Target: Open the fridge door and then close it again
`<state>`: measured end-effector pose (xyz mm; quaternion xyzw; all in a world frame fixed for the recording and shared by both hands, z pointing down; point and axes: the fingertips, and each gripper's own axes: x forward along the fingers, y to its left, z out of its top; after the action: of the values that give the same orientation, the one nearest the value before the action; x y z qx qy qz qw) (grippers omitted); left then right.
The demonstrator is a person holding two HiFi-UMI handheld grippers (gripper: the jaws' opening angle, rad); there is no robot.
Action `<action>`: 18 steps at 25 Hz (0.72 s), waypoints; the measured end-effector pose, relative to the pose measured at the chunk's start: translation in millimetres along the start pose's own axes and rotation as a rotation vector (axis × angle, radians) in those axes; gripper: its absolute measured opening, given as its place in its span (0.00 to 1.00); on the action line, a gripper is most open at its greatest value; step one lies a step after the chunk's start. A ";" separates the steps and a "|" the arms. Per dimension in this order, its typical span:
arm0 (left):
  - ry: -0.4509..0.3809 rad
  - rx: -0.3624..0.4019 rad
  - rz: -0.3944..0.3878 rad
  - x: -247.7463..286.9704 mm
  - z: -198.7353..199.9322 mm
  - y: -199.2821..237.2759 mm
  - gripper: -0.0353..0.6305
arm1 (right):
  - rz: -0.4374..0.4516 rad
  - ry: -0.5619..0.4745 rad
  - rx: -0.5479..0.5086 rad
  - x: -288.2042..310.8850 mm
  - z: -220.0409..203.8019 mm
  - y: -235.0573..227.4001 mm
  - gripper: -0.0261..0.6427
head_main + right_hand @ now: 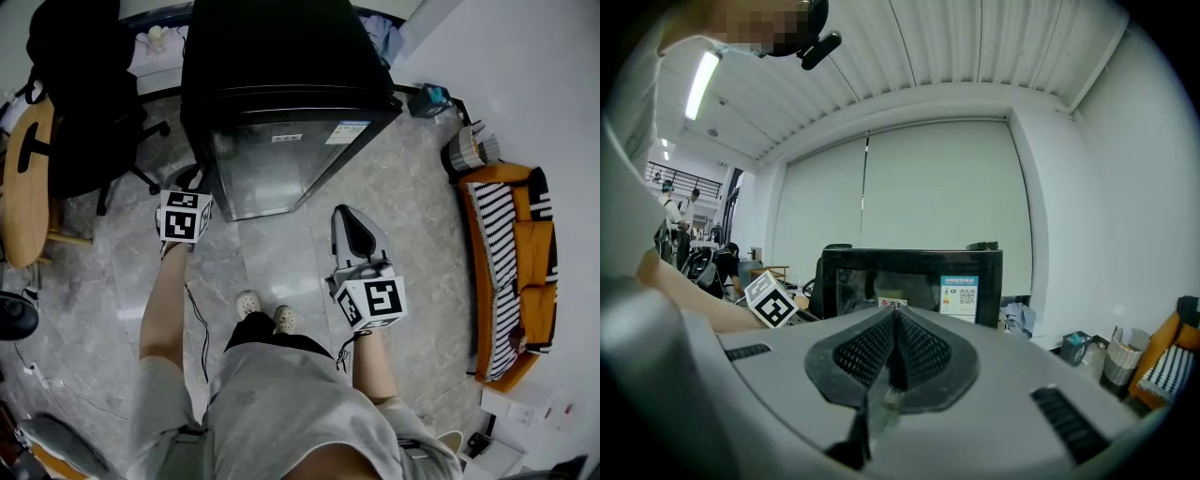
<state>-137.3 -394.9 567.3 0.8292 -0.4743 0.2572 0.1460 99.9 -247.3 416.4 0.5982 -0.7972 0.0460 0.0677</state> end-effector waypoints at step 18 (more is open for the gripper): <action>-0.045 0.008 0.066 -35.5 -7.6 -11.3 0.08 | 0.044 -0.018 -0.002 -3.7 5.0 5.8 0.08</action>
<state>-144.6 -360.2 553.6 0.8193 -0.5036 0.2448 0.1235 95.1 -243.0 410.8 0.5810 -0.8107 0.0411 0.0602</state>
